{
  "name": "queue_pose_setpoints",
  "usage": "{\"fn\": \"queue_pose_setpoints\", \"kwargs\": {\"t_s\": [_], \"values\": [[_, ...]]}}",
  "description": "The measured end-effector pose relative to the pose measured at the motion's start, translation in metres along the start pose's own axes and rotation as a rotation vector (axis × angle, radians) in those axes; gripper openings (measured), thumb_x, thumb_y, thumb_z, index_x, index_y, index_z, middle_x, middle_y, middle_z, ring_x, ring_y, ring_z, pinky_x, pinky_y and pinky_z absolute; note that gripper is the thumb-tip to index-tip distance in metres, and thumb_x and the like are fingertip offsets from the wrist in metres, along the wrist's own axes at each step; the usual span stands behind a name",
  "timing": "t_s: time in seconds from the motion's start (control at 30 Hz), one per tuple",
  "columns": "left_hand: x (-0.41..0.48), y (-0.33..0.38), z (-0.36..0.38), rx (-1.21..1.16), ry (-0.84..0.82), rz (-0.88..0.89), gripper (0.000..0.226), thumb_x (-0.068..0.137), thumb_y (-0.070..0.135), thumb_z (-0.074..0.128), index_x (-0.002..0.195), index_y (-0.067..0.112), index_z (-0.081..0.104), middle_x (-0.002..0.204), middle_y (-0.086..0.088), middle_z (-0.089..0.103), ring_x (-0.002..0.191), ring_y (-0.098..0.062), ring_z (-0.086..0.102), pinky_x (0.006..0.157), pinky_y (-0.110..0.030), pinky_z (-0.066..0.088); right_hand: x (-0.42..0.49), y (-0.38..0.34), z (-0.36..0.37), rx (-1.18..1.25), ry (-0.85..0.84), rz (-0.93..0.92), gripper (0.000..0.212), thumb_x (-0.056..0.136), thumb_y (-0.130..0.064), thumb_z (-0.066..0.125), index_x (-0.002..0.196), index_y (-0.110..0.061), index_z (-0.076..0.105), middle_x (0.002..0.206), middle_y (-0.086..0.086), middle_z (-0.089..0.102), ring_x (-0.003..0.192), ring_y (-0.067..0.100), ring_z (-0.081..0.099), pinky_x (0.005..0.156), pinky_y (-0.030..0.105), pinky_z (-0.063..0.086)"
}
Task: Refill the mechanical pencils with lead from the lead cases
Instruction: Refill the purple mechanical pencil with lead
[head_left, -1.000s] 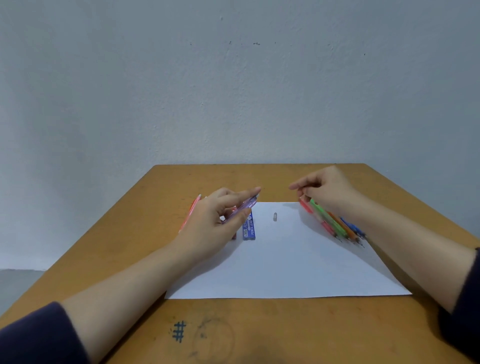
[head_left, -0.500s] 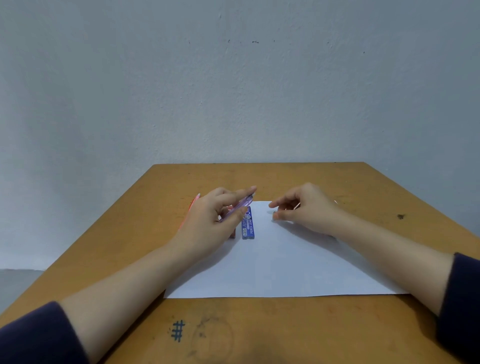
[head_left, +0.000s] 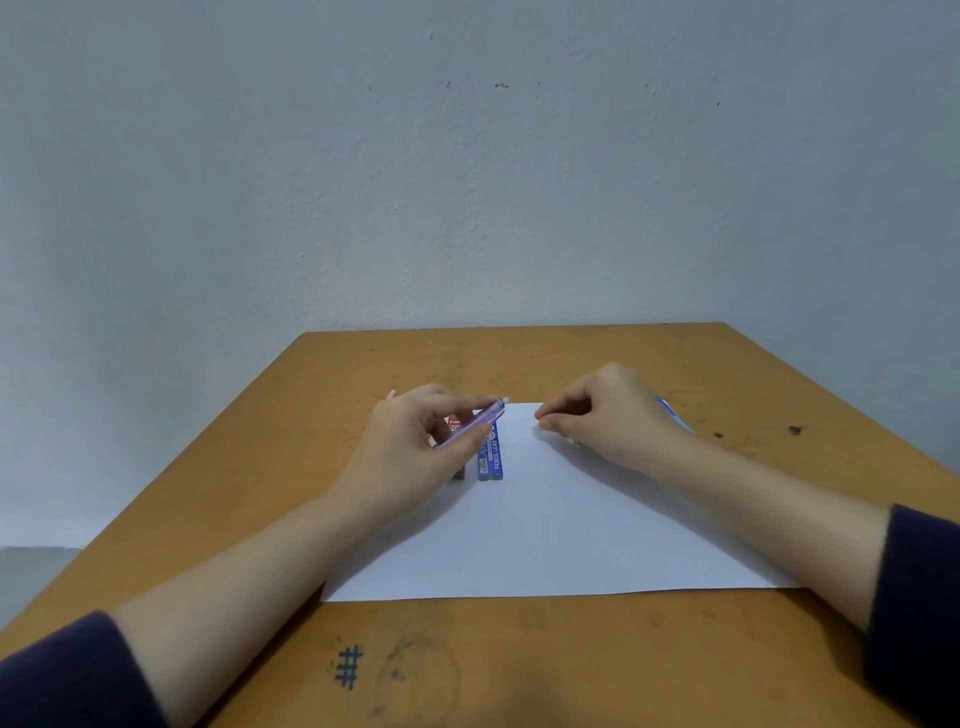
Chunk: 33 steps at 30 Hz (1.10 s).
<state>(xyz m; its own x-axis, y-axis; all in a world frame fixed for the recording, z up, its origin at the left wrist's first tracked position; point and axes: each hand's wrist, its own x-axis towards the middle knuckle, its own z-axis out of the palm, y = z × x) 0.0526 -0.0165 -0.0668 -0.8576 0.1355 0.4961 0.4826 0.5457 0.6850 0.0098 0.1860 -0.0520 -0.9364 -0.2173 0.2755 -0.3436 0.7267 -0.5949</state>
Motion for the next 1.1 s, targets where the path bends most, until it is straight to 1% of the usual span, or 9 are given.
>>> {"fn": "queue_pose_setpoints", "kwargs": {"t_s": [0.07,0.13,0.23,0.27,0.4,0.47,0.7,0.97,1.1], "values": [[0.000,-0.001,-0.001,0.023,0.000,0.010,0.029,0.084,0.029,0.068,0.093,0.056,0.065,0.088,0.022,0.060,0.059,0.002,0.054,0.096,-0.066,0.035,0.001,-0.001,0.000,0.148,0.026,0.024,0.008,0.082,-0.012,0.071,0.083,-0.018,0.076,0.059,-0.014,0.062,0.050,-0.005,0.051,0.050,0.007,0.038],[0.001,-0.001,-0.001,0.042,0.003,0.014,0.033,0.086,0.022,0.069,0.094,0.054,0.064,0.090,0.020,0.060,0.060,0.001,0.055,0.095,-0.062,0.037,0.001,-0.004,-0.001,0.302,0.046,0.028,0.012,0.081,-0.008,0.072,0.078,-0.020,0.075,0.060,-0.007,0.065,0.050,-0.004,0.053,0.053,0.011,0.042],[0.001,-0.002,-0.001,0.029,0.004,0.023,0.033,0.086,0.020,0.069,0.095,0.051,0.065,0.087,0.022,0.059,0.059,0.002,0.054,0.084,-0.045,0.038,-0.003,-0.013,-0.004,0.449,0.082,-0.012,0.016,0.080,-0.005,0.072,0.075,-0.020,0.073,0.060,-0.004,0.066,0.051,-0.001,0.054,0.055,0.012,0.044],[0.001,-0.003,-0.001,0.025,0.006,0.025,0.033,0.086,0.020,0.069,0.095,0.051,0.066,0.086,0.023,0.059,0.059,0.001,0.053,0.083,-0.043,0.037,-0.004,-0.015,-0.004,0.463,0.091,-0.032,0.017,0.080,-0.005,0.073,0.075,-0.021,0.073,0.060,-0.003,0.066,0.052,0.001,0.053,0.055,0.012,0.044],[0.001,-0.004,0.000,0.024,0.007,0.021,0.031,0.085,0.023,0.070,0.094,0.052,0.067,0.087,0.022,0.060,0.060,0.002,0.054,0.092,-0.062,0.039,-0.007,-0.018,-0.003,0.478,0.098,-0.071,0.021,0.080,-0.005,0.072,0.074,-0.025,0.073,0.062,0.001,0.066,0.054,0.004,0.052,0.058,0.018,0.044],[0.000,-0.004,0.000,0.024,0.004,0.025,0.026,0.083,0.030,0.068,0.093,0.054,0.067,0.085,0.021,0.060,0.060,0.002,0.053,0.093,-0.065,0.037,-0.007,-0.018,-0.002,0.488,0.100,-0.077,0.022,0.080,-0.004,0.072,0.074,-0.025,0.073,0.061,0.000,0.066,0.053,0.004,0.052,0.058,0.019,0.045],[0.001,-0.004,0.001,0.030,-0.028,0.005,0.035,0.079,0.041,0.059,0.103,0.065,0.053,0.075,0.019,0.060,0.067,0.001,0.051,0.095,-0.069,0.034,-0.007,-0.018,-0.001,0.520,0.062,-0.083,0.023,0.079,-0.001,0.072,0.074,-0.023,0.073,0.058,-0.005,0.066,0.052,0.002,0.054,0.058,0.016,0.045],[0.000,-0.002,0.000,0.018,-0.038,-0.001,0.030,0.079,0.040,0.058,0.099,0.062,0.060,0.072,0.018,0.058,0.067,0.003,0.051,0.095,-0.070,0.032,-0.007,-0.017,0.000,0.543,0.080,-0.102,0.027,0.080,0.001,0.070,0.072,-0.025,0.072,0.057,-0.005,0.066,0.053,0.004,0.055,0.061,0.017,0.047],[0.000,-0.002,0.001,0.017,-0.031,-0.006,0.034,0.079,0.041,0.058,0.104,0.064,0.054,0.073,0.020,0.059,0.062,0.002,0.051,0.095,-0.070,0.033,-0.007,-0.018,-0.001,0.569,0.094,-0.106,0.027,0.080,0.003,0.069,0.072,-0.022,0.072,0.057,-0.005,0.065,0.052,0.004,0.054,0.060,0.017,0.047]]}}
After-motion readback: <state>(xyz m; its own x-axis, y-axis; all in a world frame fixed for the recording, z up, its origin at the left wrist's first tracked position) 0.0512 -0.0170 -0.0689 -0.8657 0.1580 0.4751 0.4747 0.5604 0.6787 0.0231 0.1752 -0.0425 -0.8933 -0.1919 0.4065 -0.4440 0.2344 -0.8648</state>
